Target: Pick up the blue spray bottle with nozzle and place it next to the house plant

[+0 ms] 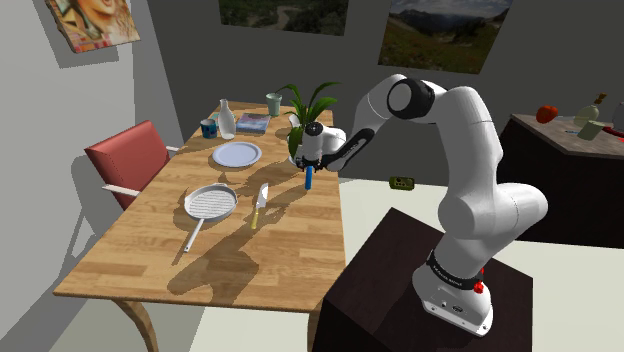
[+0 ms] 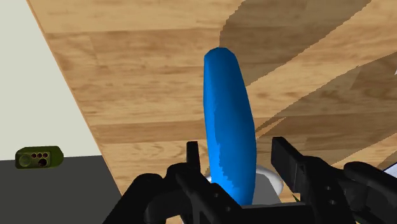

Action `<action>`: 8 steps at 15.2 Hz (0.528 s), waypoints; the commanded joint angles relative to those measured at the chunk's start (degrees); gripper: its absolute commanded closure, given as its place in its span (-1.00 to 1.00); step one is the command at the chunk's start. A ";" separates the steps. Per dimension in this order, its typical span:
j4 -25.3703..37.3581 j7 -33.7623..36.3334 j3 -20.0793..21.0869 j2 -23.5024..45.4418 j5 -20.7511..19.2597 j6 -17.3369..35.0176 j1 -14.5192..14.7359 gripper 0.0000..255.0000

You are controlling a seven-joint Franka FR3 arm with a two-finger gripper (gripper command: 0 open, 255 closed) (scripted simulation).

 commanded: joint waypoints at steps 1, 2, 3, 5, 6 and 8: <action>0.00 0.00 0.00 -0.01 0.00 0.00 0.00 -1.00; 0.00 0.01 0.00 0.00 -0.01 0.00 0.00 -1.00; 0.00 0.00 0.00 0.00 0.00 0.00 0.00 -1.00; 0.00 0.00 0.00 -0.01 0.00 0.00 0.00 -1.00; -1.97 0.07 0.55 -2.09 0.43 -0.31 -0.28 -1.00; -5.70 -0.07 1.79 -6.19 1.57 -1.01 -0.93 -1.00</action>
